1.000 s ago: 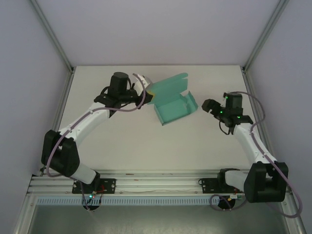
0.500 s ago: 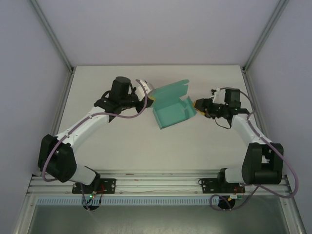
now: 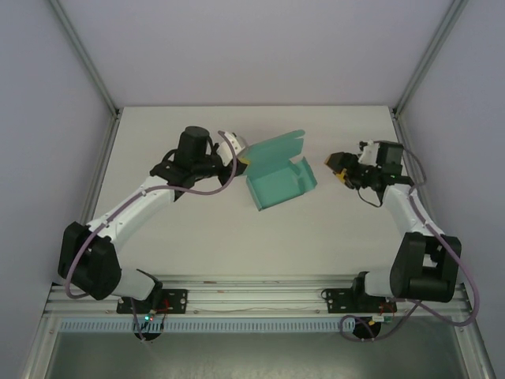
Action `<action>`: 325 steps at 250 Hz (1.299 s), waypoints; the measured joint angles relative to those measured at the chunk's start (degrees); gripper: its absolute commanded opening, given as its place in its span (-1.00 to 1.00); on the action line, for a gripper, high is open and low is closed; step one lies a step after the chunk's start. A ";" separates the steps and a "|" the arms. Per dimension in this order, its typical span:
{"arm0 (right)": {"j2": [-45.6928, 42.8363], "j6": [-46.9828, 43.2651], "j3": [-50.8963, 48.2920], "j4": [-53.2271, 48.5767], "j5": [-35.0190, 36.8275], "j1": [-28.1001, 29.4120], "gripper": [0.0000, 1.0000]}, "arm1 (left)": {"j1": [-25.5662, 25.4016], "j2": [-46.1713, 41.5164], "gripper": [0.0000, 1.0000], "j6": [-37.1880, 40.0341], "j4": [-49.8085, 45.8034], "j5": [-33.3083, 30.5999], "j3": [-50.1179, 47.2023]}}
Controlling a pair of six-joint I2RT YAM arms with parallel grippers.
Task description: Assemble paper box
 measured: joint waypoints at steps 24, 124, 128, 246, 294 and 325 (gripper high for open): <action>2.91 -1.33 2.54 -3.23 1.60 -0.17 0.15 | 0.00 -0.26 -1.00 -0.04 0.24 0.02 -0.61; 5.79 -6.05 3.17 -5.73 -5.57 6.88 -0.19 | 0.00 -0.33 -1.00 -1.14 1.90 0.02 -1.05; 5.70 -5.95 2.99 -5.44 -6.03 6.99 -0.19 | 0.00 -0.33 -1.00 -1.14 1.99 0.04 -1.05; 5.84 -10.82 4.48 -6.08 -8.28 14.80 -0.20 | -0.11 -0.33 -1.00 -1.33 2.91 0.04 -1.05; 5.92 -16.22 7.98 -11.37 4.90 19.98 -0.21 | -0.11 -0.33 -1.00 -1.31 2.82 0.02 -1.05; 5.92 -18.49 8.22 -11.89 12.35 23.26 -0.26 | -0.11 -0.33 -1.00 -1.31 2.51 0.02 -1.05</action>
